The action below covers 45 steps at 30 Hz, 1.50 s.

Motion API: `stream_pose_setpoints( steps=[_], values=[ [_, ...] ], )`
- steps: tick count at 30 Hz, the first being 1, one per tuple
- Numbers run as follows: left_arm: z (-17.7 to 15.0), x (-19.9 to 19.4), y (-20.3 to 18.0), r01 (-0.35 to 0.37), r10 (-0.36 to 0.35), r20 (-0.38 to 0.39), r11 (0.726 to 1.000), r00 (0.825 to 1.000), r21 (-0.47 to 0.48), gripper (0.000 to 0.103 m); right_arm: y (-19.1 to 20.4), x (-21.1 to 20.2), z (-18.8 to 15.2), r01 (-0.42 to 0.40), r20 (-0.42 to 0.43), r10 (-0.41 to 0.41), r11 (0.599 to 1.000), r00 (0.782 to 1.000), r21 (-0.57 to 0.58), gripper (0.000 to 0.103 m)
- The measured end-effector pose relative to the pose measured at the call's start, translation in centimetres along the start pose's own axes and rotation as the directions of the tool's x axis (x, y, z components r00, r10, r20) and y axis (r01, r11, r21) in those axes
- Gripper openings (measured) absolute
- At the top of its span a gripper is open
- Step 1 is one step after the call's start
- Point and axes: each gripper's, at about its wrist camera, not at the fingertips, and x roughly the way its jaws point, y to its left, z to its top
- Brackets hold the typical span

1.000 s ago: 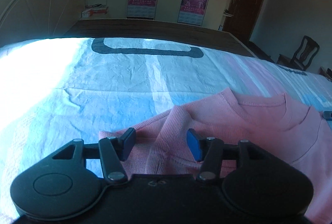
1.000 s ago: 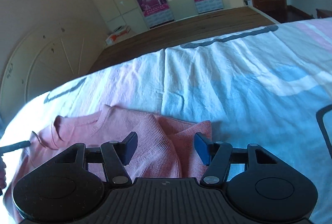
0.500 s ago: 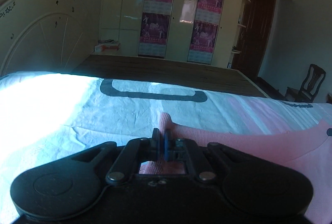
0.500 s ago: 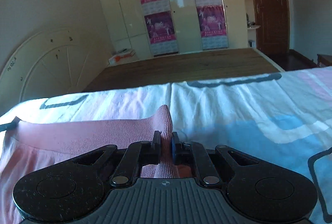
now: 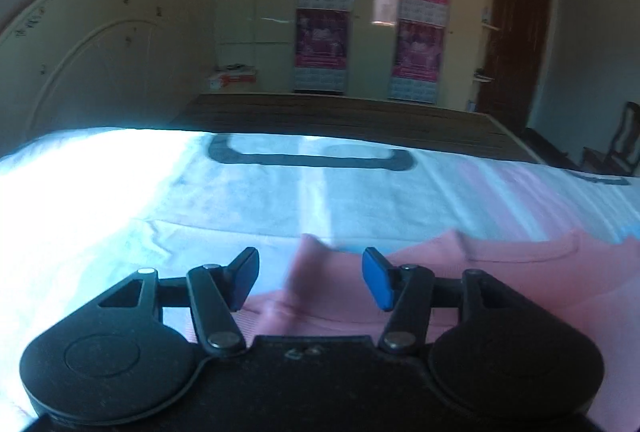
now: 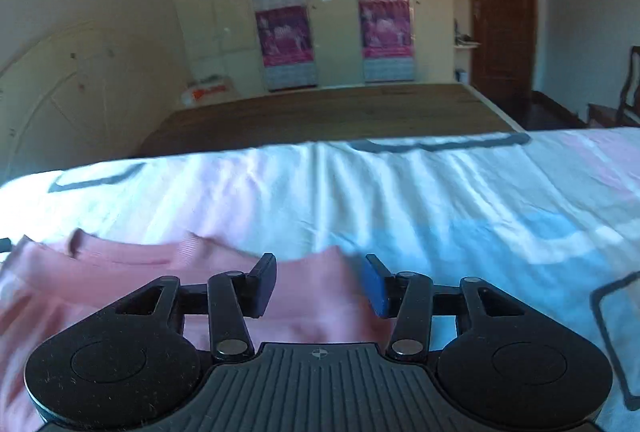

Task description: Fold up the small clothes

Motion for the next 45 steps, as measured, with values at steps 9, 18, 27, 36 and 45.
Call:
stream_pose_setpoints(
  steps=[9,18,27,36,45],
  values=[
    [-1.8,2.3,-8.8,0.144,-0.126,-0.097,0.966,0.987,0.216,0.060,11.3,4.6,-2.8,-0.231,-0.163,0.202,0.955,0.966,-0.184,0.047],
    [-2.2,2.1,2.2,-0.034,0.046,-0.079,0.988,0.996,0.149,0.063,-1.9,3.5,-1.3,0.058,-0.099,-0.057,0.998,0.993,0.004,0.038],
    [-2.0,-2.8,-3.0,0.082,-0.082,-0.003,0.995,0.997,0.064,0.060,5.4,0.3,-2.1,0.017,-0.011,-0.019,0.991,1.000,-0.130,0.057],
    [-6.6,-3.0,-9.7,0.118,-0.106,-0.110,0.986,0.988,0.115,0.061,14.3,0.8,-7.7,-0.129,-0.094,0.106,0.948,0.990,-0.292,0.057],
    [-6.9,-3.6,-7.4,0.098,-0.079,-0.112,0.981,0.991,0.169,0.070,13.6,0.7,-7.7,-0.075,-0.098,0.045,0.943,0.994,-0.324,0.057]
  ],
)
